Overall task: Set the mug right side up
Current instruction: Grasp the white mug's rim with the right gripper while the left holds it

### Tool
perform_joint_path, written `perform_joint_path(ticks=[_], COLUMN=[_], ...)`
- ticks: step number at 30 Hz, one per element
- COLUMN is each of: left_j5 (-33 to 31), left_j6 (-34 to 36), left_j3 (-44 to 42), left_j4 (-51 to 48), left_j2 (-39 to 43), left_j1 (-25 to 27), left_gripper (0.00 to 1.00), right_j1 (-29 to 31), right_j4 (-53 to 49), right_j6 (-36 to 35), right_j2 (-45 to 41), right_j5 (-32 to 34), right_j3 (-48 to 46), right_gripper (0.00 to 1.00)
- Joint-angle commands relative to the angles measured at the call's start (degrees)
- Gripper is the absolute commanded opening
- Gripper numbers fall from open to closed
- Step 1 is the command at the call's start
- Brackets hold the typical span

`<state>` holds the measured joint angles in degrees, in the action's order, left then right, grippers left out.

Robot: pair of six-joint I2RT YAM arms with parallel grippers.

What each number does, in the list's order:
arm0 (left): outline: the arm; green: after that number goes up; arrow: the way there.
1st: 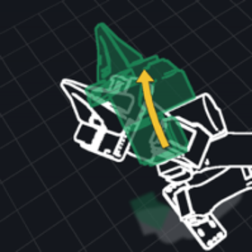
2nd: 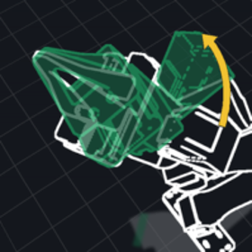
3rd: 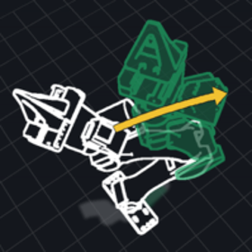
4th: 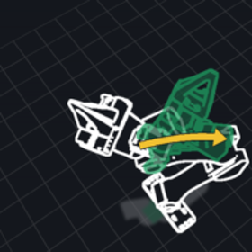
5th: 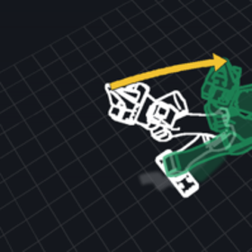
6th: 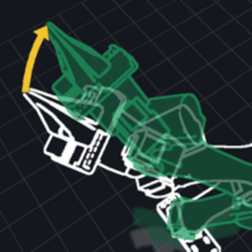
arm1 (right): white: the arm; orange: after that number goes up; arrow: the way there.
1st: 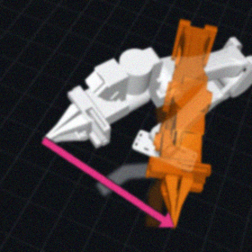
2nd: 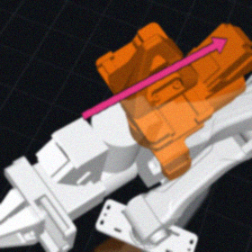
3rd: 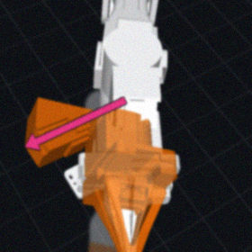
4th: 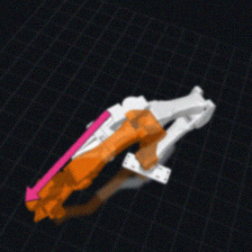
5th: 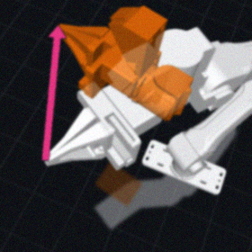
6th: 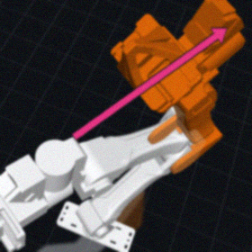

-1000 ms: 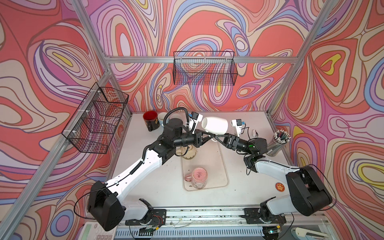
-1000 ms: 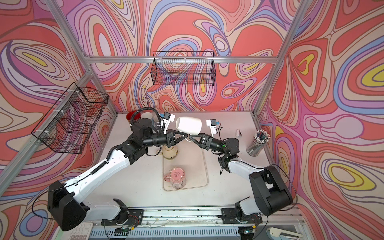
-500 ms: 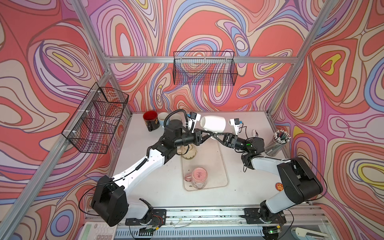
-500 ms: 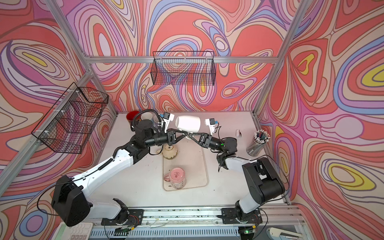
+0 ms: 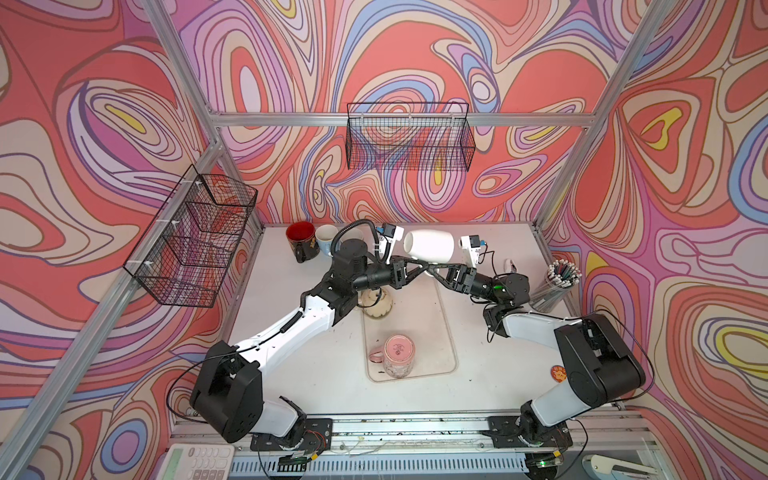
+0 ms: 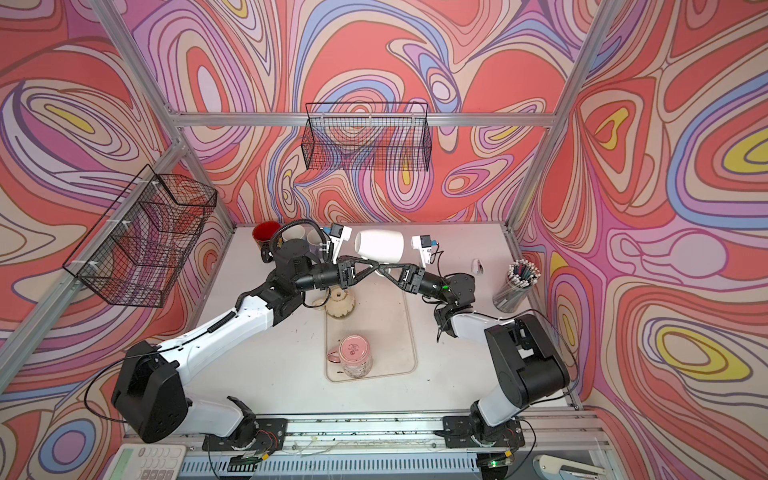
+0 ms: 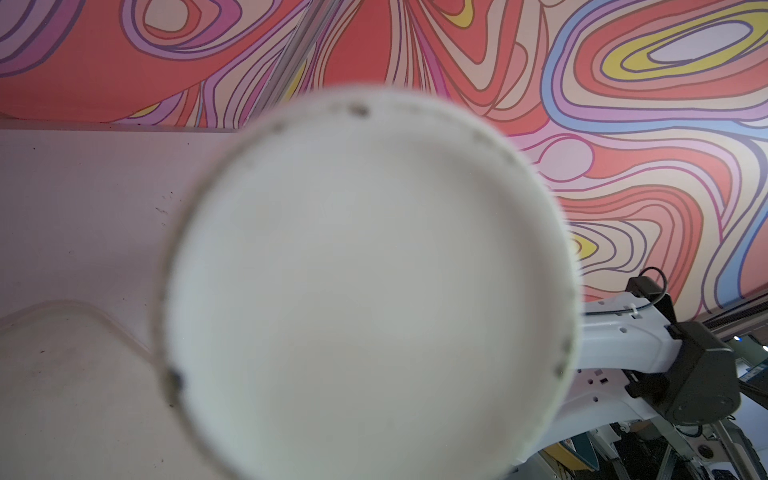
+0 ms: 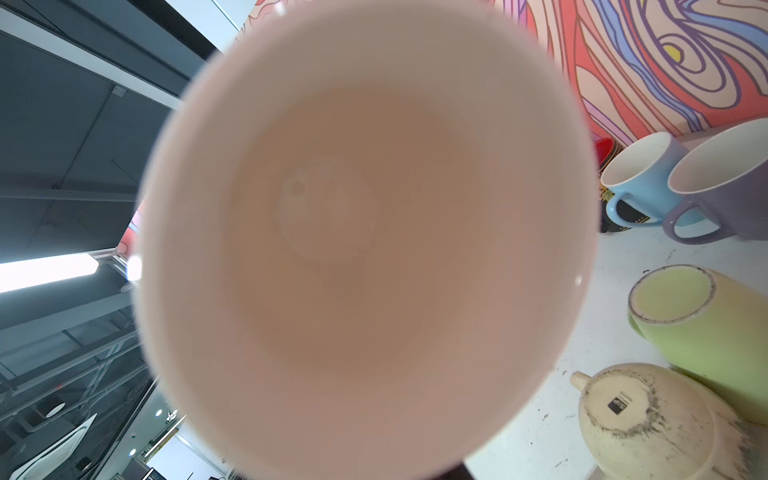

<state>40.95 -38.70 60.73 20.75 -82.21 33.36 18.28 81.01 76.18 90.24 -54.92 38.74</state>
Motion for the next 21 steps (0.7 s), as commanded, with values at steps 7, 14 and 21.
perform_joint_path(ticks=[7, 14, 21], left_j5=[0.8, 0.8, -2.2], left_j6=[-0.3, -0.4, 1.2], left_j3=[-1.4, -2.0, -0.4], left_j4=[3.0, 2.9, -3.3], left_j2=[-1.7, -1.9, -0.9], left_j1=[0.5, 0.5, 0.5], left_gripper=[0.0, 0.0, 0.33], right_j1=[0.9, 0.7, -0.7], right_j4=[4.0, 4.0, 3.3], right_j6=[0.4, 0.5, 0.8], right_j2=[-0.8, -0.3, -0.8], right_j5=[-0.5, 0.3, 1.7], right_j3=[3.0, 2.7, 1.2], right_gripper=[0.12, 0.0, 0.0])
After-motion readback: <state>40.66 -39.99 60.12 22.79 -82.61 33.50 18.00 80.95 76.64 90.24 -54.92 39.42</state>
